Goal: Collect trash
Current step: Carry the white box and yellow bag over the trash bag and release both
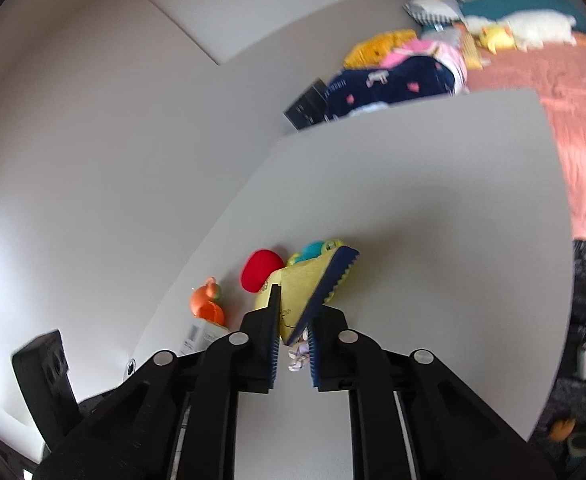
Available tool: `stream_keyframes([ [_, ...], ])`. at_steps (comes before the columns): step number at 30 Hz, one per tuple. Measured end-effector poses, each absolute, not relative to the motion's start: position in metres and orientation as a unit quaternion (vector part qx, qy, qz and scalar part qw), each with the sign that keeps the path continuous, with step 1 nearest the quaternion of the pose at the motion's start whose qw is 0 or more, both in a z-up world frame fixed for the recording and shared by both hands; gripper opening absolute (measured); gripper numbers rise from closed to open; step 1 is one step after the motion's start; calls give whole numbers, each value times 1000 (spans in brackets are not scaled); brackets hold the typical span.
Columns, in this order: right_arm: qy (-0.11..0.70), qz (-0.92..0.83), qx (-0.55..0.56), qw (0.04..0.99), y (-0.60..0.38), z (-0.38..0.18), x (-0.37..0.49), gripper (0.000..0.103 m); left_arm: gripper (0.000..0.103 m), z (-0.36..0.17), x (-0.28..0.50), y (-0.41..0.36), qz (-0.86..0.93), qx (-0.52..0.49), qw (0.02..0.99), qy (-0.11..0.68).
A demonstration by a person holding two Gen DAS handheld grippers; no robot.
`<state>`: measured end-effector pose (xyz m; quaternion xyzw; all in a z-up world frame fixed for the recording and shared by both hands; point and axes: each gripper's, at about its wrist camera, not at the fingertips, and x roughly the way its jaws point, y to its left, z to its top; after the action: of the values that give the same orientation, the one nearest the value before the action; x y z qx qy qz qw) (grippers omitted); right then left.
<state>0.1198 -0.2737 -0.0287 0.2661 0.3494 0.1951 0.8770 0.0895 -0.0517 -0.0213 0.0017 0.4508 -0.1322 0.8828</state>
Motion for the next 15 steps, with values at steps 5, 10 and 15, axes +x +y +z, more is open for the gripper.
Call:
stream_keyframes([
  [5, 307, 188, 238, 902, -284, -7, 95, 12, 27, 2, 81, -50, -138, -27, 903, 405],
  [10, 283, 175, 214, 919, -294, 8, 77, 12, 27, 15, 72, -59, -158, -27, 908, 388],
  [15, 273, 167, 217, 922, -310, 17, 66, 12, 27, 22, 68, -71, -166, -14, 911, 376],
])
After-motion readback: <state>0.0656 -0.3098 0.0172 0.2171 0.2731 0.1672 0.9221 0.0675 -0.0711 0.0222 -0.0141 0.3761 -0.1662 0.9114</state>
